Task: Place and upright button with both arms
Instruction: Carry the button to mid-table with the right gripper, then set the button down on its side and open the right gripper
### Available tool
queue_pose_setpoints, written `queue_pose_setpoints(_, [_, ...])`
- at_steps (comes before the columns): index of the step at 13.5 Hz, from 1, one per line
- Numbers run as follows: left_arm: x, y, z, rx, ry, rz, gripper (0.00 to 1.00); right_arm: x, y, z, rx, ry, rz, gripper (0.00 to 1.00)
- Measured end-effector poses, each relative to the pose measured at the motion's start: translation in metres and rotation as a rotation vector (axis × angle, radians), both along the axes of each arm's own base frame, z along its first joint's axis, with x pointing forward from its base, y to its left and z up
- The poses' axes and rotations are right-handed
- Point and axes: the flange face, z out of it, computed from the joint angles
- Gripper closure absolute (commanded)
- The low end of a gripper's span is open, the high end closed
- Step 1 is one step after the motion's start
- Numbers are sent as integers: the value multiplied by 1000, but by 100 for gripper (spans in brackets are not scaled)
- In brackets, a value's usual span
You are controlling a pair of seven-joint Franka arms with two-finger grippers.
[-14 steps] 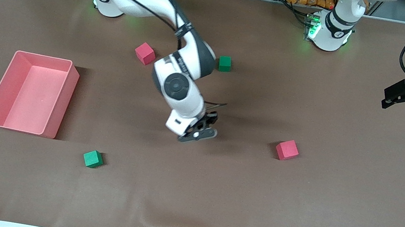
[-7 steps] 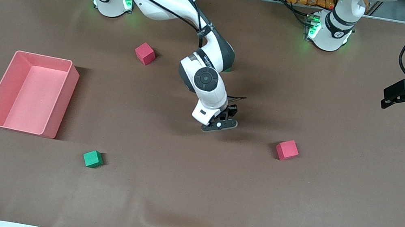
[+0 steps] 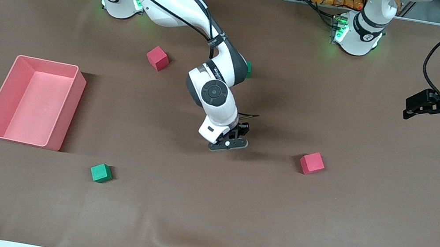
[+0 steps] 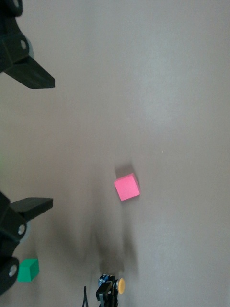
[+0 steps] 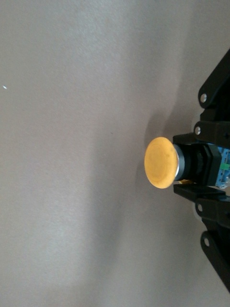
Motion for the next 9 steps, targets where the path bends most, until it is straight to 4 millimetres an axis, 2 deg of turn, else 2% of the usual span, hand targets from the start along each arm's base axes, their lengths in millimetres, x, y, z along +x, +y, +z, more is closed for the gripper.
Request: queue_pose_setpoints(9, [10, -15, -25, -1, 44, -25, 0, 3, 1, 1, 0, -35, 10, 0])
